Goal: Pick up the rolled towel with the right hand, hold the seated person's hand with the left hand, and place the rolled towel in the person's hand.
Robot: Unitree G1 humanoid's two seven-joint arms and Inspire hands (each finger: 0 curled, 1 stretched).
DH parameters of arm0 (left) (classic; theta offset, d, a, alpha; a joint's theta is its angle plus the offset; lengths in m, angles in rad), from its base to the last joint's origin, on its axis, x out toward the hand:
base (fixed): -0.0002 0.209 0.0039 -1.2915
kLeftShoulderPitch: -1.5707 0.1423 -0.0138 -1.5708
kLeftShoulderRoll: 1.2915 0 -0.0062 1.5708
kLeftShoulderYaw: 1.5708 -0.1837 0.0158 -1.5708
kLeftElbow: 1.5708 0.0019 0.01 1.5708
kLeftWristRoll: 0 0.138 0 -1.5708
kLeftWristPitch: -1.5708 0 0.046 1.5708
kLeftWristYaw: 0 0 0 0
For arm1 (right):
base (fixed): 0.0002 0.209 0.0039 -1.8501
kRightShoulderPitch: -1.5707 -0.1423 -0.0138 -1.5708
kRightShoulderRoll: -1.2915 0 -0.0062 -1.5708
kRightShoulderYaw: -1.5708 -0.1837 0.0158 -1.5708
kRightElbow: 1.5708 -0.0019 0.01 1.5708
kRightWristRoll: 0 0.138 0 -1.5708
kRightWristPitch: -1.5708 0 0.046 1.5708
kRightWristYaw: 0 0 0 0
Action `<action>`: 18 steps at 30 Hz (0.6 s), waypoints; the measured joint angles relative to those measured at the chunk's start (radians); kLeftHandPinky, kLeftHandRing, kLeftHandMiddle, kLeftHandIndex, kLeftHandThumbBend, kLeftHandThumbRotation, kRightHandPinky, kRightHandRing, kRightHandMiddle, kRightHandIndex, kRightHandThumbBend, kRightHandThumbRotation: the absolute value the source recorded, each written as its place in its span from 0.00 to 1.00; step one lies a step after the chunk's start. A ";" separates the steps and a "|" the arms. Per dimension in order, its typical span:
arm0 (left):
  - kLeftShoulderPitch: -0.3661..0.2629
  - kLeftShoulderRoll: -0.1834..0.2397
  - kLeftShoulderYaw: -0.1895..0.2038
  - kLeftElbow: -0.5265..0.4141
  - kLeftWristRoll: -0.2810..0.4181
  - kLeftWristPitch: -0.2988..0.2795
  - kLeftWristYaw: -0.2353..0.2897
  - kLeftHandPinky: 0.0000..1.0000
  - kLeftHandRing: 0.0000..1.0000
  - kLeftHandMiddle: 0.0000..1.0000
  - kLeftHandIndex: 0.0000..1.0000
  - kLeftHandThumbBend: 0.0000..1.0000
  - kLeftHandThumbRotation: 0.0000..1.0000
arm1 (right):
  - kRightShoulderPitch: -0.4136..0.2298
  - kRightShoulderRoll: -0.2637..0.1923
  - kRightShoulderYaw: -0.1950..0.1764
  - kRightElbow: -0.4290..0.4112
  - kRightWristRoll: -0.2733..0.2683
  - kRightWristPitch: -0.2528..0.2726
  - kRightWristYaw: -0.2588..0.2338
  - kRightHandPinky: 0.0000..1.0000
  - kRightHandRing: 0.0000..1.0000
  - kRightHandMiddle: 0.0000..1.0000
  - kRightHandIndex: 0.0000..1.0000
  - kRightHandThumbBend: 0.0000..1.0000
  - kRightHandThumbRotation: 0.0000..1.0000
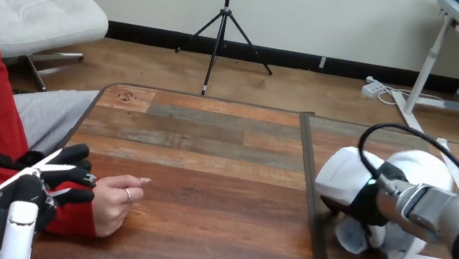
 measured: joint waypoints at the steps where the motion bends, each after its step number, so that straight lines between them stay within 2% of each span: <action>1: -0.001 0.000 0.000 0.000 0.000 0.000 0.000 0.64 0.78 0.79 0.53 0.49 1.00 | 0.001 -0.002 -0.006 0.000 0.007 -0.005 0.000 0.20 0.26 0.32 0.36 0.71 0.00; 9: -0.012 -0.001 -0.002 0.000 -0.001 0.000 -0.007 0.63 0.78 0.78 0.53 0.48 1.00 | 0.003 -0.024 -0.049 -0.001 0.060 -0.047 0.008 0.19 0.26 0.33 0.36 0.73 0.00; 18: -0.012 -0.001 -0.003 0.001 0.000 0.001 -0.016 0.60 0.77 0.78 0.52 0.47 1.00 | 0.003 -0.035 -0.066 -0.002 0.071 -0.065 0.017 0.18 0.24 0.30 0.30 0.72 0.00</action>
